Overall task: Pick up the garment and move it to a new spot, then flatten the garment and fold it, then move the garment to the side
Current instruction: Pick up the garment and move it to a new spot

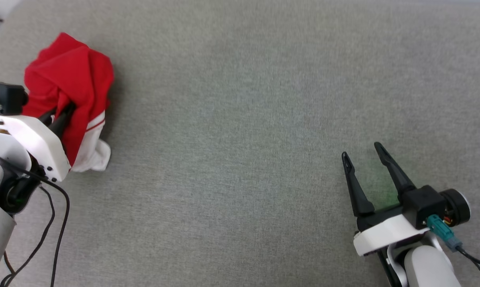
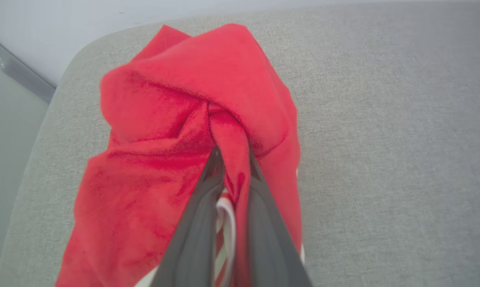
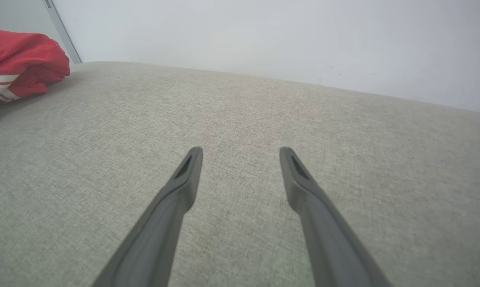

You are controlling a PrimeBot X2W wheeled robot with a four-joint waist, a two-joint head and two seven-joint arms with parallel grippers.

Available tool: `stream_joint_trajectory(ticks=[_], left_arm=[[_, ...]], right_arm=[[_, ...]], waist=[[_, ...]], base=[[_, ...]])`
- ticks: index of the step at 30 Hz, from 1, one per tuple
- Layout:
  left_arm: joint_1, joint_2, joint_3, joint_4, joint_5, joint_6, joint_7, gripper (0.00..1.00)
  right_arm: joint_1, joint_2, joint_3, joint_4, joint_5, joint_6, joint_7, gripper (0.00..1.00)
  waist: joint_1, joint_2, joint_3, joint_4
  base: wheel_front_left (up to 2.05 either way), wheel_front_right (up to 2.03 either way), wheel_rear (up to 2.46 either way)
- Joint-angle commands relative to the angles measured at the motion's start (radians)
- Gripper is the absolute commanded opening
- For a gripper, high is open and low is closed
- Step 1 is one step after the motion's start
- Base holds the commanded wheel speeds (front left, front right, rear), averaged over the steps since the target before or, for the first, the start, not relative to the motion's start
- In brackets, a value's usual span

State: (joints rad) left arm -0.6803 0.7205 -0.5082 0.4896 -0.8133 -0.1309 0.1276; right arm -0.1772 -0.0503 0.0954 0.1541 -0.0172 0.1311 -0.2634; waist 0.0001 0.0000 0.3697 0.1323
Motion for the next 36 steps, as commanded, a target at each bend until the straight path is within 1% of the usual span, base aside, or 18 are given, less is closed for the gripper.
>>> stream_joint_trajectory(ticks=[1,5,8,11,15,19,23,28,31,34,36], left_arm=[[0.012,0.002,0.007,-0.008,-0.007,0.001,-0.017,0.0],[0.041,0.01,0.034,-0.054,-0.067,0.001,-0.065,0.0],[0.063,0.015,0.058,-0.102,-0.109,0.001,-0.081,0.0],[0.086,0.01,0.082,-0.161,-0.147,0.011,-0.082,0.0],[0.113,0.005,0.084,-0.262,-0.17,0.037,-0.063,0.0],[0.134,-0.022,0.059,-0.376,-0.174,0.081,-0.032,0.0],[0.145,-0.065,0.015,-0.461,-0.166,0.117,0.003,0.0],[0.146,-0.146,-0.053,-0.511,-0.151,0.151,0.028,0.0],[0.142,-0.199,-0.097,-0.494,-0.125,0.159,0.018,0.0],[0.146,-0.282,-0.141,-0.455,-0.12,0.163,-0.004,0.0],[0.137,-0.331,-0.172,-0.419,-0.097,0.164,-0.023,0.0]], right_arm=[[0.014,0.0,-0.001,0.004,0.006,-0.001,-0.002,1.0],[0.031,0.0,-0.002,0.022,0.018,-0.001,-0.002,1.0],[0.048,0.0,0.001,0.038,0.033,-0.001,-0.002,1.0],[0.061,0.0,0.006,0.051,0.046,-0.001,-0.002,1.0],[0.073,0.0,0.004,0.059,0.061,-0.001,-0.002,1.0],[0.075,0.0,-0.01,0.063,0.067,-0.001,-0.002,1.0],[0.073,0.0,-0.016,0.071,0.069,-0.001,-0.002,1.0],[0.062,0.0,-0.025,0.071,0.074,-0.001,-0.002,1.0],[0.05,0.001,-0.034,0.067,0.075,-0.001,-0.002,1.0],[0.042,0.0,-0.046,0.063,0.077,-0.001,-0.002,1.0],[0.036,0.001,-0.046,0.055,0.085,-0.001,-0.002,1.0]], waist=[[-0.0001,0.0,-0.039,0.007],[-0.0001,0.0,-0.109,0.014],[-0.0001,0.0,-0.161,0.019],[-0.0001,0.0,-0.207,0.02],[-0.0001,0.0,-0.254,0.011],[-0.0001,0.0,-0.283,-0.009],[-0.0001,0.0,-0.298,-0.042],[-0.0001,0.0,-0.298,-0.102],[-0.0001,0.0,-0.288,-0.15],[-0.0001,0.0,-0.274,-0.202],[-0.0001,0.0,-0.263,-0.233]], base=[[0.0,0.0,0.0],[0.0,0.0,0.0],[0.0,0.0,0.0],[0.0,0.0,0.0],[0.0,0.0,0.0],[0.0,0.0,0.0],[0.0,0.0,0.0],[0.0,0.0,0.0],[0.0,0.0,0.0],[0.0,0.0,0.0],[0.0,0.0,0.0]])
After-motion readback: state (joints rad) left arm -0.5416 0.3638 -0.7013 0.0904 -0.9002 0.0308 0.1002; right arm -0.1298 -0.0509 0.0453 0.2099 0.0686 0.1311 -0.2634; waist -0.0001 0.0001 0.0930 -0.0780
